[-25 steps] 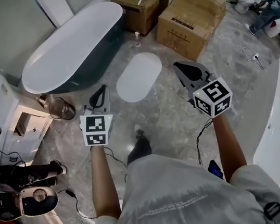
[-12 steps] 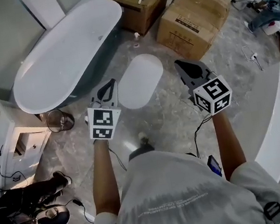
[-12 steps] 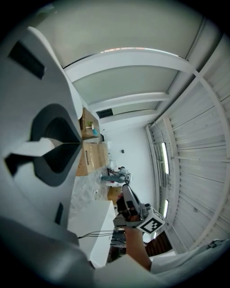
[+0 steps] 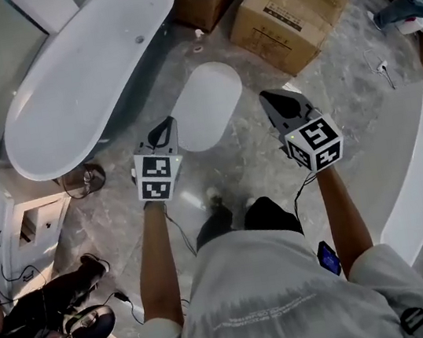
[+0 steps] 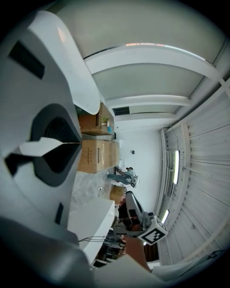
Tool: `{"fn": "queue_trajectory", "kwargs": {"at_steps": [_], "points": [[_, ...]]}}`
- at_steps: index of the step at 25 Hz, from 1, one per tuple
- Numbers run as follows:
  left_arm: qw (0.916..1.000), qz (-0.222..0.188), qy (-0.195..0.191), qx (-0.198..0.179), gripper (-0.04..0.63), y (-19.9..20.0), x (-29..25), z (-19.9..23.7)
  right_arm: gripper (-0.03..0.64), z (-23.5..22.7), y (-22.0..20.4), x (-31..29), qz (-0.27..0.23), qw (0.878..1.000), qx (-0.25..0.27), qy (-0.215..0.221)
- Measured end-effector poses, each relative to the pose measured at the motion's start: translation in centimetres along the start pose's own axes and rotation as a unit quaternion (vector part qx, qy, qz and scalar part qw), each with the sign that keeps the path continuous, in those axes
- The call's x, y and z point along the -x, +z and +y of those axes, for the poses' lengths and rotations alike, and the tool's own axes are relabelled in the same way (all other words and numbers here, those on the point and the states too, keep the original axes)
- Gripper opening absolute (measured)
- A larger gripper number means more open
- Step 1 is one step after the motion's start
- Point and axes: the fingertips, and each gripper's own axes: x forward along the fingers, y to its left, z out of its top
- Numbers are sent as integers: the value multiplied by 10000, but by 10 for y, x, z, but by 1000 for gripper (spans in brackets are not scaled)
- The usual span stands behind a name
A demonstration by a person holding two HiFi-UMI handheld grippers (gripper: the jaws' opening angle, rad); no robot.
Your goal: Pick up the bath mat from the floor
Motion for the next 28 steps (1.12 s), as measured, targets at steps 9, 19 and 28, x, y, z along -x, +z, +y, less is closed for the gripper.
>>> {"fn": "queue_trajectory", "kwargs": {"at_steps": [9,19,28], "points": [[9965,637,43,547,18,-55,-70,-7,15,-40,-62,-51,207,9981,-581,92],[9902,1033,204,922,18,-93,-151,-19,15,-89,-140,-115,785,9941,-649,369],[9854,1268,-20,1132,18,-193,-214,-35,15,-81,-249,-158,1080,9917,-564,408]]}}
